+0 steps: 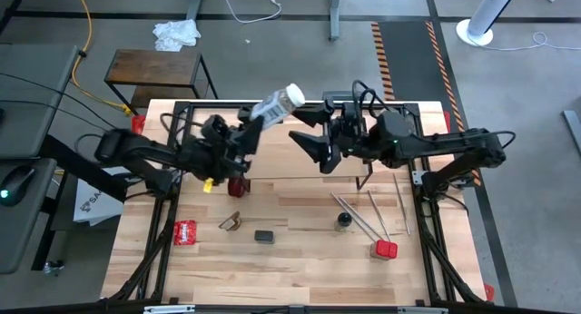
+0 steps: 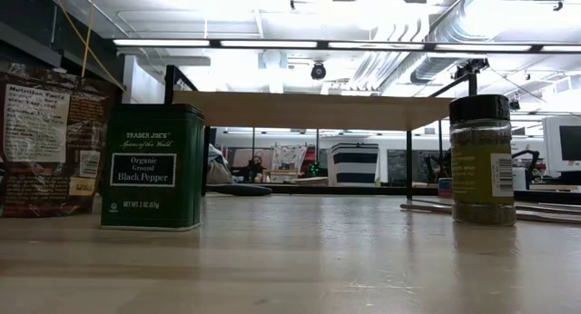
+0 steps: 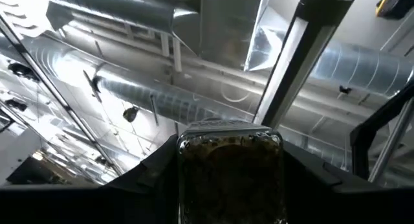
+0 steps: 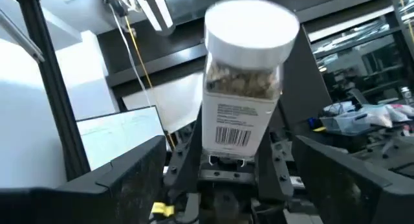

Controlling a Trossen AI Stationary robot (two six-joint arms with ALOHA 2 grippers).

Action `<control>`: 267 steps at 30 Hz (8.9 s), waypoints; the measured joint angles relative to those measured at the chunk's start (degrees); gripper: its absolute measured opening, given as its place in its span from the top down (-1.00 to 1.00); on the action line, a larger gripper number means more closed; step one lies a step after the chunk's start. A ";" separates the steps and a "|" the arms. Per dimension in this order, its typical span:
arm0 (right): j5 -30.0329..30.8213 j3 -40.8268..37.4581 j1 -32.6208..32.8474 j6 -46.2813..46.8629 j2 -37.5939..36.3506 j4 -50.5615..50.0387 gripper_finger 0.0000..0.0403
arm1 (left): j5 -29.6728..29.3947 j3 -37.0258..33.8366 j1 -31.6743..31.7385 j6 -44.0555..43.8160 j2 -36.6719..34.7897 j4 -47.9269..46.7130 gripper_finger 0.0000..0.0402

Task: Shelf spices
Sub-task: Remove the white seasoning bottle from the shelf, then move the black seasoning bottle to the bottom right of the table

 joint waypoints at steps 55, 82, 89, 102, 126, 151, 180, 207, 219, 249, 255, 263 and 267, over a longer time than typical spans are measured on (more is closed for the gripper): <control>7.32 -4.07 13.91 13.27 -19.55 -70.94 0.10 | -12.45 2.55 -0.95 1.20 -29.36 -77.85 -0.82; 3.15 -17.93 20.33 12.33 14.97 -32.04 0.10 | -20.51 2.51 -2.63 -1.83 -30.64 -89.89 -0.82; 8.60 -14.94 19.96 11.79 19.70 -31.99 0.10 | -20.51 2.51 -2.63 -1.80 -30.66 -90.69 -0.83; 9.93 -15.18 18.41 7.33 22.38 -32.09 -0.66 | -20.61 2.51 -2.63 -1.29 -30.69 -92.13 -0.83; 6.01 -3.42 11.72 6.76 1.49 -64.10 -0.57 | -4.14 2.53 -6.02 -18.40 -30.73 -115.52 -0.35; -0.81 -3.60 17.52 36.31 18.94 -77.71 1.00 | -21.03 -14.47 -36.38 -68.80 -25.09 -122.67 1.00; -8.61 -3.43 12.29 28.50 15.93 -65.92 1.00 | -20.49 -14.45 -36.36 -64.78 -25.18 -122.93 1.00; 17.84 -36.25 16.65 92.87 -21.80 -88.07 1.00 | -24.01 -14.43 -33.94 -62.27 -25.16 -122.58 1.00; 17.72 -35.67 6.25 75.59 -21.54 -78.27 1.00 | -24.38 -14.43 -33.65 -62.38 -25.16 -122.63 1.00; 2.92 -37.93 7.08 107.91 -22.90 -92.13 -0.24 | -22.40 -14.43 -33.65 -60.76 -25.16 -123.24 1.00; -0.65 -39.02 4.06 110.20 -18.93 -92.09 -0.37 | -21.08 -14.43 -33.65 -60.74 -25.16 -123.19 1.00; -1.97 -42.14 0.70 113.45 -15.52 -84.74 -0.37 | -19.35 -14.43 -33.65 -61.18 -25.16 -122.71 1.00; -2.72 -43.27 -0.35 113.88 -13.91 -82.71 -0.37 | -19.13 -14.43 -33.65 -61.18 -25.16 -122.71 1.00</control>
